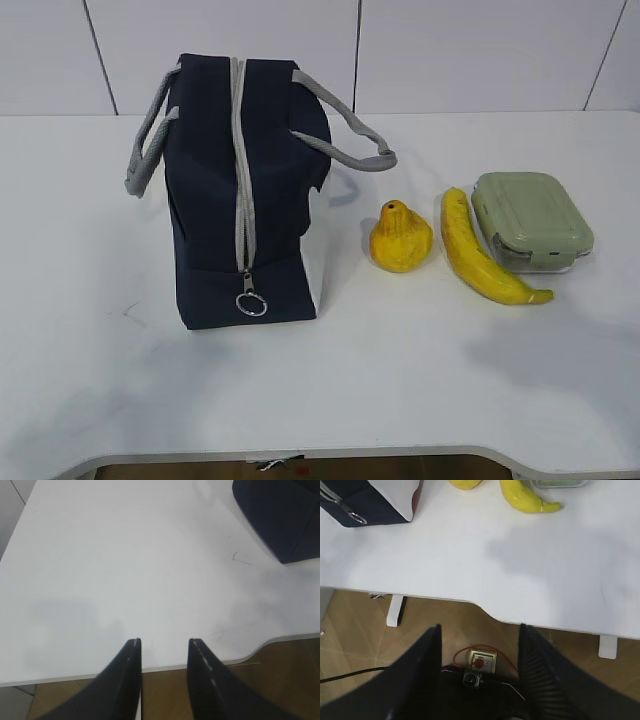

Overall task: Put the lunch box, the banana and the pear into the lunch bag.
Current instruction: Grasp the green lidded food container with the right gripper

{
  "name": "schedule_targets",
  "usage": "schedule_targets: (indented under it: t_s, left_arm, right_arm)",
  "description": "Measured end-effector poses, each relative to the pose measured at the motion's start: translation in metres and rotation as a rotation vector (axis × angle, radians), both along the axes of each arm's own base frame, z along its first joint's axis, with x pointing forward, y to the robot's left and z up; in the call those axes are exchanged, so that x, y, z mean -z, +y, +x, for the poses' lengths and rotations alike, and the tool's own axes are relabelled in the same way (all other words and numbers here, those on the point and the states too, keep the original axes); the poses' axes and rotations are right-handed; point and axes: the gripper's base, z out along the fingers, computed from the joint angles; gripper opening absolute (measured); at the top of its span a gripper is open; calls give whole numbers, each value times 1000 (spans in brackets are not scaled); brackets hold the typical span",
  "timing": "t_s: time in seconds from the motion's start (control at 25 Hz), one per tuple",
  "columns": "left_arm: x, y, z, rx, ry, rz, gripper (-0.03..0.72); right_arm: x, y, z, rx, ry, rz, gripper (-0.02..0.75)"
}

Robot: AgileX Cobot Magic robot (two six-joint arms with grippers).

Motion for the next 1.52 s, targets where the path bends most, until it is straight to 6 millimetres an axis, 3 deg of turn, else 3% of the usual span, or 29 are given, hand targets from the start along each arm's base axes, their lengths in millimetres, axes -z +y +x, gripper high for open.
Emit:
schedule_targets:
  t_s: [0.4,0.64,0.92,1.24,1.52]
  left_arm:
    - [0,0,0,0,0,0,237]
    - [0,0,0,0,0,0,236]
    - [0,0,0,0,0,0,236]
    - [0,0,0,0,0,0,236]
    - [0,0,0,0,0,0,236]
  right_arm:
    - [-8,18,73,-202,103,39,406]
    - [-4,26,116,-270,151,75,366]
    - [-5,24,151,-298,172,88,364]
    - [-9,-22,180,-215,91,286,357]
    - [11,-57,198,-128,114,327,356]
